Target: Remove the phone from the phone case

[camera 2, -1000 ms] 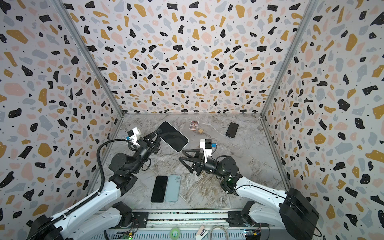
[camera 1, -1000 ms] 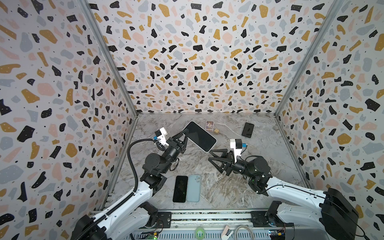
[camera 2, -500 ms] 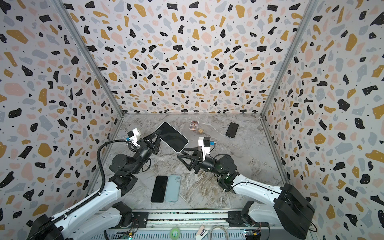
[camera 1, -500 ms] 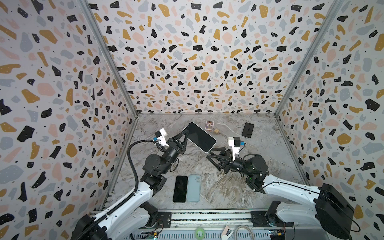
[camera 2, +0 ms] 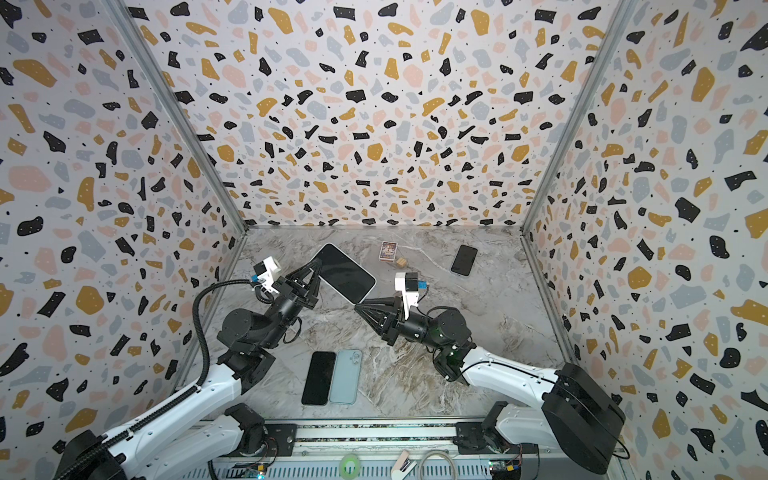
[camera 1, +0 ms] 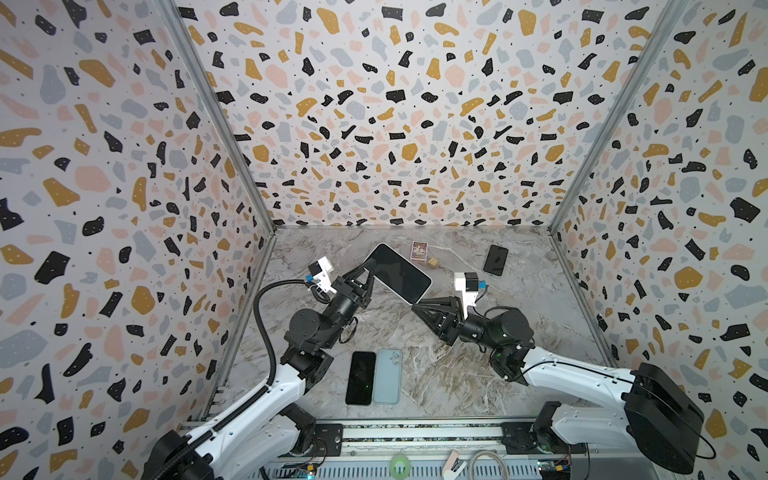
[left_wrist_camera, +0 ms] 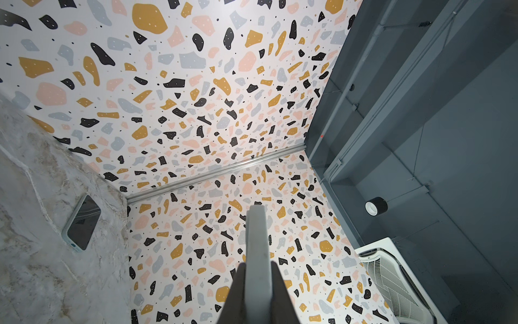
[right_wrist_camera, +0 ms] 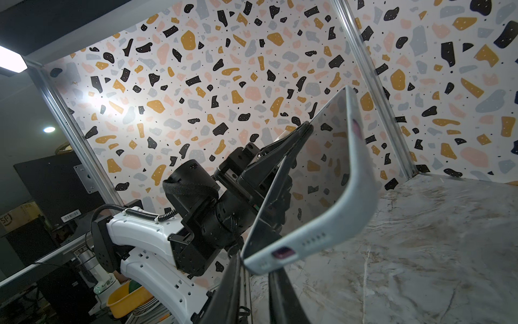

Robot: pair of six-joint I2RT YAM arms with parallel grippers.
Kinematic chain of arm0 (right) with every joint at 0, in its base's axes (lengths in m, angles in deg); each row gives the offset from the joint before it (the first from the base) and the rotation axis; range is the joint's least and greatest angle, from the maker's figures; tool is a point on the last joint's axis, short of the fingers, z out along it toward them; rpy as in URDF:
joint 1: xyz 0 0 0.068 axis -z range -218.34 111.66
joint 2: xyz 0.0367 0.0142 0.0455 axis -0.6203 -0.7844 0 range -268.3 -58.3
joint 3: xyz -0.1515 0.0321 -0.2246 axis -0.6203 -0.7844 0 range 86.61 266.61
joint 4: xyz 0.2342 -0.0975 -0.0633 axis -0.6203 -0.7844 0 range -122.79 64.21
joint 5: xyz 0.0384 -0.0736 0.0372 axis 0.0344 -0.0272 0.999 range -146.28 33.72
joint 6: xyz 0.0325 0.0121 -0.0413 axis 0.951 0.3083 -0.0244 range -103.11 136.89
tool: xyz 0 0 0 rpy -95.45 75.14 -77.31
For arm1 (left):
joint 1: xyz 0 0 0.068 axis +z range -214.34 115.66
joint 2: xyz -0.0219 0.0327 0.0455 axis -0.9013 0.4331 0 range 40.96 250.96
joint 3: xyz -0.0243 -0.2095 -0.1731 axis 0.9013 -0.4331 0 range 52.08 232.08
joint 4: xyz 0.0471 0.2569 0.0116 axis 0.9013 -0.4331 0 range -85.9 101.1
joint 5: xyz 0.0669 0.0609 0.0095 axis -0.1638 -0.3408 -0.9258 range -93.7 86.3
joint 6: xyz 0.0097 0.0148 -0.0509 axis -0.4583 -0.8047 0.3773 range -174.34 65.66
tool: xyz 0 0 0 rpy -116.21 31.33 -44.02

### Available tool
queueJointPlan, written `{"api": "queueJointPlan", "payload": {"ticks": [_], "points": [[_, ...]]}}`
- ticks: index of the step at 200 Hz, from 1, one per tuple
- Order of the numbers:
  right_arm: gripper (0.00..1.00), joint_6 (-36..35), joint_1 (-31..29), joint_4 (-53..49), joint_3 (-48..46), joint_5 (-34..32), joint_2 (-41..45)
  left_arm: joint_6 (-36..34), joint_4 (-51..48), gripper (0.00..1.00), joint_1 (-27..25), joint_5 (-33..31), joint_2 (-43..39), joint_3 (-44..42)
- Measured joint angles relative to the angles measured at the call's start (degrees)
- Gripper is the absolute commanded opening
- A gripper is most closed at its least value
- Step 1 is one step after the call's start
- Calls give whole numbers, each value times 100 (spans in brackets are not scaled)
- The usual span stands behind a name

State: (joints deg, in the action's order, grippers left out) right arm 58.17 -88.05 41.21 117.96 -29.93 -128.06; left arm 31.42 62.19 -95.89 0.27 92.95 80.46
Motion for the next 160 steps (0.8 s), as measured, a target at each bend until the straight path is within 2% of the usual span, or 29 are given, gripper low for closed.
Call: {"api": "queueJointPlan", "payload": {"ticks": [49, 54, 72, 85, 119, 160], "points": [[12, 26, 37, 57, 0, 48, -9, -2, 22, 0, 0, -4, -50, 0], [15, 26, 37, 61, 0, 55, -9, -2, 22, 0, 0, -2, -52, 0], [34, 35, 48, 90, 0, 107, -9, -20, 11, 0, 0, -2, -57, 0], [39, 61, 55, 162, 0, 127, -11, -26, -9, 0, -2, -2, -57, -2], [38, 133, 59, 337, 0, 142, -42, -46, 0, 0, 0, -4, -57, -7], [32, 221, 59, 468, 0, 146, -216, -66, -2, 0, 0, -2, -57, -42]]}}
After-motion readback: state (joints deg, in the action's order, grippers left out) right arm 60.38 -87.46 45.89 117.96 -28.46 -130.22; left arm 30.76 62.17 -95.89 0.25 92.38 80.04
